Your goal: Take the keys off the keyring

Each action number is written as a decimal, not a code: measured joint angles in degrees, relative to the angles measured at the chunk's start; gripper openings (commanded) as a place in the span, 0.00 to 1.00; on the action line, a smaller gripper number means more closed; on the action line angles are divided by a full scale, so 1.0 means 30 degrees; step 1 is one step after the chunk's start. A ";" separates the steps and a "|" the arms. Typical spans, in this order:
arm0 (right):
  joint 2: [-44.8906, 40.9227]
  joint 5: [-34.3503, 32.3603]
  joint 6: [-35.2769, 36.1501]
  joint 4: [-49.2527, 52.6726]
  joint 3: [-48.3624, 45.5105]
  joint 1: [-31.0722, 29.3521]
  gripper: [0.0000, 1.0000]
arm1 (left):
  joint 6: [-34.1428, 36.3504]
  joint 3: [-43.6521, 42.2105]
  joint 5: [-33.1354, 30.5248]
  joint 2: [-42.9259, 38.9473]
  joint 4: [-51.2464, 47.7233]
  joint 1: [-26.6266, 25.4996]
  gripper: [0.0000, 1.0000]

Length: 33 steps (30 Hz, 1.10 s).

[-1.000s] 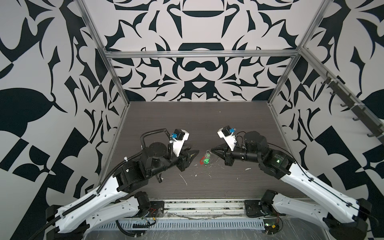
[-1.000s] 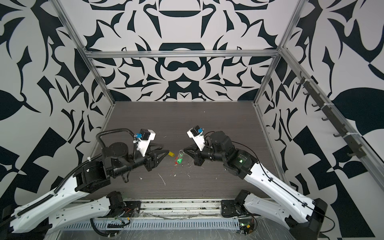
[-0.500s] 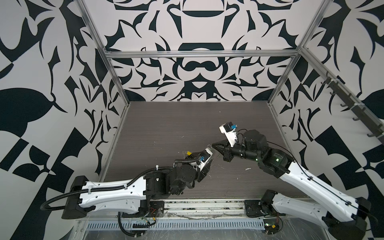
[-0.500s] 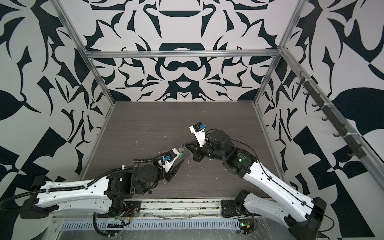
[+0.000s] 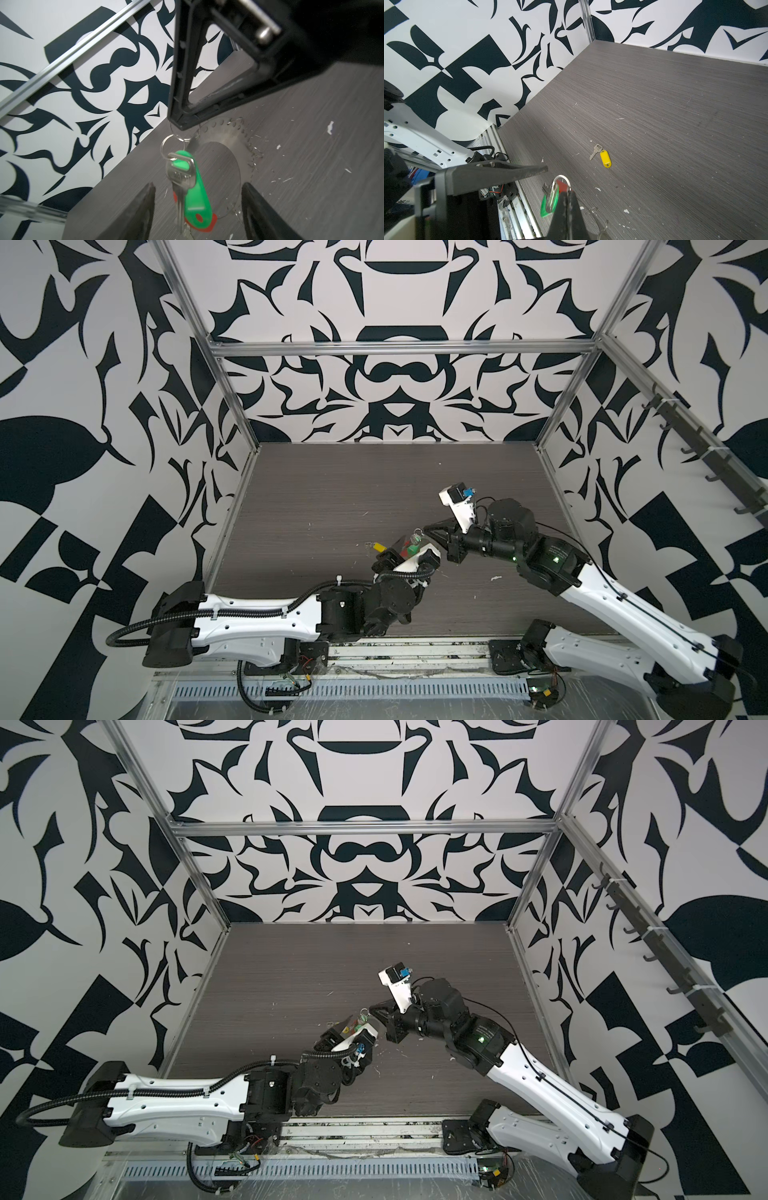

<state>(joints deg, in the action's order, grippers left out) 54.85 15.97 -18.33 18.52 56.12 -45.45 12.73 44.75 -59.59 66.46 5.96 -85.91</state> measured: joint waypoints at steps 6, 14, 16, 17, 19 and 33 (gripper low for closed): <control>-0.0007 0.0109 0.0007 0.0015 0.0022 0.0000 0.00 | 0.1319 0.0000 -0.1756 0.0342 0.0954 0.0007 0.66; -0.0015 0.0175 0.0007 0.0015 0.0022 0.0000 0.00 | 0.2106 -0.0036 -0.2863 -0.0262 0.1712 0.0459 0.65; -0.0015 0.0168 0.0007 0.0007 0.0022 0.0000 0.00 | 0.2135 -0.0036 -0.2958 -0.0634 0.1800 0.0772 0.65; -0.0015 0.0168 0.0007 0.0015 0.0029 0.0000 0.00 | 0.2127 -0.0036 -0.2994 -0.0831 0.1821 0.0918 0.65; -0.0015 0.0197 0.0007 0.0022 0.0029 0.0000 0.00 | 0.2062 -0.0036 -0.3024 -0.1253 0.1836 0.1253 0.65; -0.0102 0.1719 0.1056 0.0197 0.0095 0.0007 0.00 | -0.3220 0.0175 0.3883 -0.5646 -0.3300 0.4765 0.70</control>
<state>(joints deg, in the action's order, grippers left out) 54.54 21.12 -15.16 19.11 56.40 -45.43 3.07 45.28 -47.94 49.52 -3.95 -71.61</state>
